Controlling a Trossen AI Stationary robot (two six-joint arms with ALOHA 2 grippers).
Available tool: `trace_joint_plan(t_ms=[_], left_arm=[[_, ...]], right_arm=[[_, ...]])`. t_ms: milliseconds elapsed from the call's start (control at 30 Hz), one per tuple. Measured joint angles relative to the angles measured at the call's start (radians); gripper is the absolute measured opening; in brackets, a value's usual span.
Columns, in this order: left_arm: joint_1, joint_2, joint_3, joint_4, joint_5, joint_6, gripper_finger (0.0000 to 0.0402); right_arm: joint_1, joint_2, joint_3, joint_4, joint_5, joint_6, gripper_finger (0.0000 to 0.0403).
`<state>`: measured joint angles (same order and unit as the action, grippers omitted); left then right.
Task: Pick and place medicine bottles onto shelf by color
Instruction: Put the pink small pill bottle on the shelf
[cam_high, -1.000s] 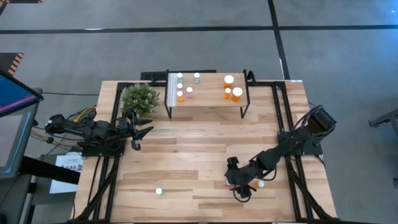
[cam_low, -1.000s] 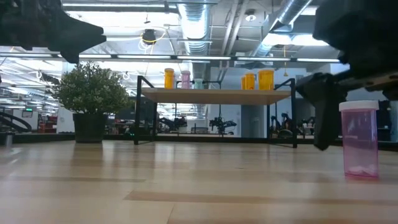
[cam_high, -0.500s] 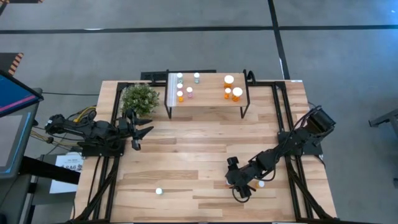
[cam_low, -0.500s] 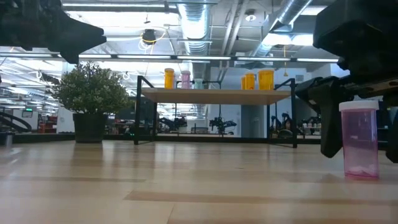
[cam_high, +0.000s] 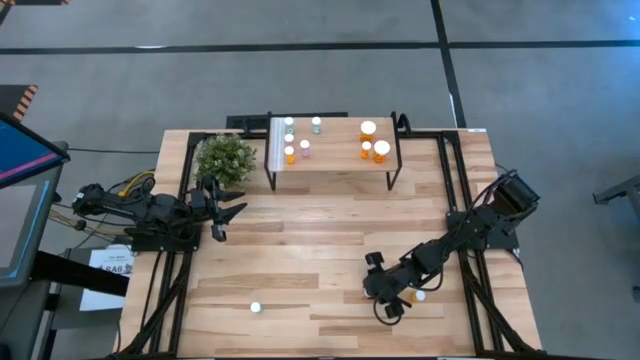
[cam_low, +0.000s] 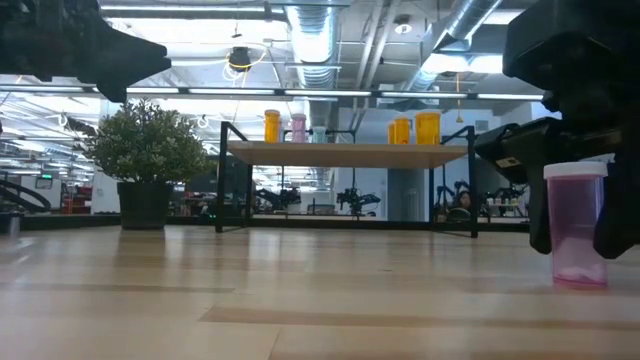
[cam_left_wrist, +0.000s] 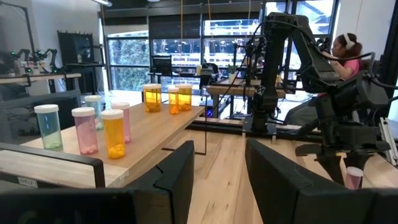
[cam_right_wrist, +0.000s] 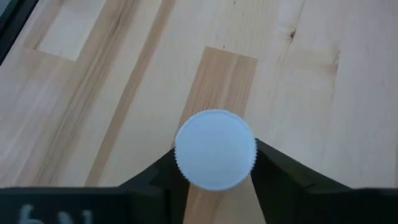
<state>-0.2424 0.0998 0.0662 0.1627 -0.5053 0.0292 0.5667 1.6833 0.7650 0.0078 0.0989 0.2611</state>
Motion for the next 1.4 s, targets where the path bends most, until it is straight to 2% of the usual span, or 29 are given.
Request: trace_joint_plan(t_ms=[267,433,667,867,1067,1200,1400], left_arm=[[0.0,0.0,0.0,0.0,0.0,-0.008,0.0132],[0.0,0.0,0.0,0.0,0.0,-0.013,0.0132],[0.0,0.0,0.0,-0.001,0.0,-0.015,0.0132],[0.0,0.0,0.001,-0.006,-0.004,-0.015,0.0132],[0.0,0.0,0.001,-0.016,-0.011,-0.026,0.0132],[0.0,0.0,0.001,-0.016,-0.012,-0.026,0.0132],[0.0,0.0,0.001,-0.016,-0.012,-0.026,0.0132]], right_arm=[[-0.008,-0.001,0.0,0.002,-0.002,0.0,0.0116],[-0.035,-0.024,-0.001,-0.007,-0.003,-0.008,0.0112],[-0.099,-0.133,-0.001,-0.063,-0.002,-0.076,0.0121],[-0.192,-0.278,0.02,-0.095,0.023,-0.228,0.0119],[-0.306,-0.381,0.104,-0.092,0.147,-0.408,0.0119],[-0.39,-0.398,0.183,-0.089,0.211,-0.476,0.0119],[-0.514,-0.371,0.311,-0.108,0.219,-0.48,0.0119]])
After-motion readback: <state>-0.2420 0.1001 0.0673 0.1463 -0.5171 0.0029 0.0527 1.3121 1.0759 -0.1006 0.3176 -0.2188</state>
